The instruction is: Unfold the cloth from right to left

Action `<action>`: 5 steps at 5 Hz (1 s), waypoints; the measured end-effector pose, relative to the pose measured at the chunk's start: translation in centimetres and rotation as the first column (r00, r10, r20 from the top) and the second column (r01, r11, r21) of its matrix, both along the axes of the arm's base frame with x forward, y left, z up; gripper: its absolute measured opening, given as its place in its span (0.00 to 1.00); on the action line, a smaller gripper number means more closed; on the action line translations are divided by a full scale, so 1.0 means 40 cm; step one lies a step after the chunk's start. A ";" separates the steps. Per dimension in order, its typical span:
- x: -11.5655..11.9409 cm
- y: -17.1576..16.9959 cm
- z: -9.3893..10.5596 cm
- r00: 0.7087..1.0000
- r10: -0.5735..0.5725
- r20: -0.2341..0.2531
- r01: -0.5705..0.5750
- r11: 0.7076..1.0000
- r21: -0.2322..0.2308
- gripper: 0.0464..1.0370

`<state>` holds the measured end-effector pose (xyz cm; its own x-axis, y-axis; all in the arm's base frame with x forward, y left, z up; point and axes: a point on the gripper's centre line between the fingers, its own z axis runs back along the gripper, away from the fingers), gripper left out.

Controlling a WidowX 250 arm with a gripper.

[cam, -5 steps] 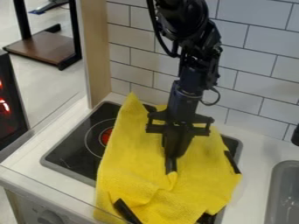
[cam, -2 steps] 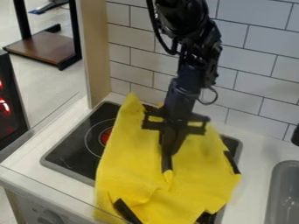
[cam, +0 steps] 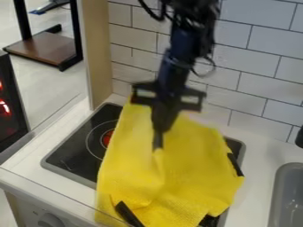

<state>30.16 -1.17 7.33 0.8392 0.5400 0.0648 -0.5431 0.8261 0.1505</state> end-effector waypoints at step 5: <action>-0.083 0.355 -0.099 0.987 0.055 -0.151 -0.050 0.998 0.041 0.00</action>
